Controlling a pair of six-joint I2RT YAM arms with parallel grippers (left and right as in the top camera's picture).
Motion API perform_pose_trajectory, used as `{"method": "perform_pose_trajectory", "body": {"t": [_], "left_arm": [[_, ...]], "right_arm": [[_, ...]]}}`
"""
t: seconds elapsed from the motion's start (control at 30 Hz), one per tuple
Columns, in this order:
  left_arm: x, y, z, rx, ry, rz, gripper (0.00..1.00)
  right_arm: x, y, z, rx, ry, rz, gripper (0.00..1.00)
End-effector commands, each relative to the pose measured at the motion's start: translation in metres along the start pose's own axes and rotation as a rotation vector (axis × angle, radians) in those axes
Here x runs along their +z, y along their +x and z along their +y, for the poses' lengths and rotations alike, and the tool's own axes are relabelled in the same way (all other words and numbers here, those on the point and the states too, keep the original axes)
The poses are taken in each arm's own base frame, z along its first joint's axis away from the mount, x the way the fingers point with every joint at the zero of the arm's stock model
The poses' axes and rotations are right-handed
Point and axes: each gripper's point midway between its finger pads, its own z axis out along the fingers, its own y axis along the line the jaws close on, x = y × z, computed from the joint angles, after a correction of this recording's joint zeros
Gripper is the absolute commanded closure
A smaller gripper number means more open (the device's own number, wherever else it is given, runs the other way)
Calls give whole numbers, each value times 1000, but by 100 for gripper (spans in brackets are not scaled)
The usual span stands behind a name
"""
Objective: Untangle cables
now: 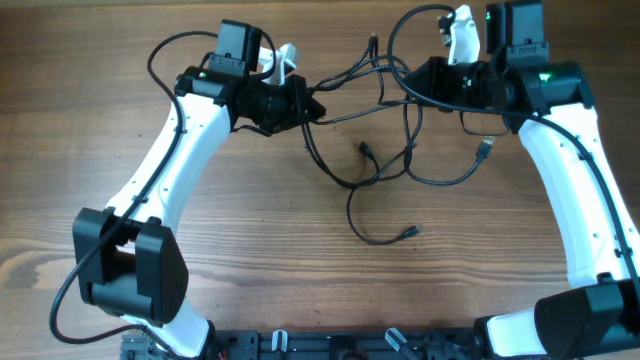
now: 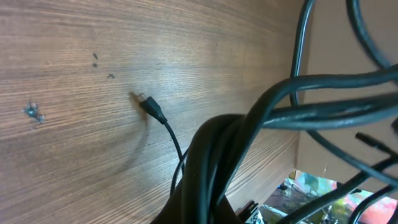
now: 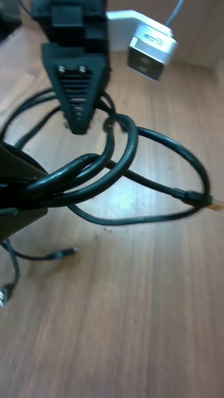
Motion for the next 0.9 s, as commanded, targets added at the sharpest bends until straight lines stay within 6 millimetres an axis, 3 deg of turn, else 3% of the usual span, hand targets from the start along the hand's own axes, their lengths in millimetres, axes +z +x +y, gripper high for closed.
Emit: {"method": "perform_pose_trajectory", "body": {"t": [0.0, 0.1, 0.13, 0.17, 0.2, 0.37, 0.43, 0.53, 0.6, 0.67, 0.77, 0.87], "left_arm": [[-17, -15, 89, -32, -337, -85, 96], [-17, -15, 89, -32, -337, -85, 96], [-17, -15, 89, -32, -336, -85, 96], [-17, -15, 89, -31, -336, -85, 96], [-17, -15, 89, -30, -335, -87, 96], [-14, -16, 80, -21, -282, -82, 96], [-10, -19, 62, 26, -182, -75, 96], [-8, -22, 36, 64, -43, -70, 96], [-11, -21, 2, 144, 140, -50, 96], [-24, -19, -41, 236, 377, -30, 96], [-65, -18, -100, 305, 712, 37, 96], [-81, -26, -121, 257, 765, 58, 96]], "right_arm": [[-97, -79, -61, -11, 431, -394, 96], [-107, -88, -72, -34, 517, -436, 96], [-110, -91, -73, -50, 536, -447, 91], [-110, -92, -72, -61, 534, -451, 75], [-109, -92, -70, -64, 519, -447, 67], [-80, -68, -29, -117, 240, -307, 55], [-71, -50, -11, -129, 118, -227, 49], [-66, -35, -2, -136, 54, -162, 38], [-65, -27, 4, -139, 11, -132, 36], [-65, -22, 15, -178, -53, -112, 35], [-64, -19, 17, -174, -66, -99, 35], [-64, -18, 20, -178, -75, -96, 35]]}}
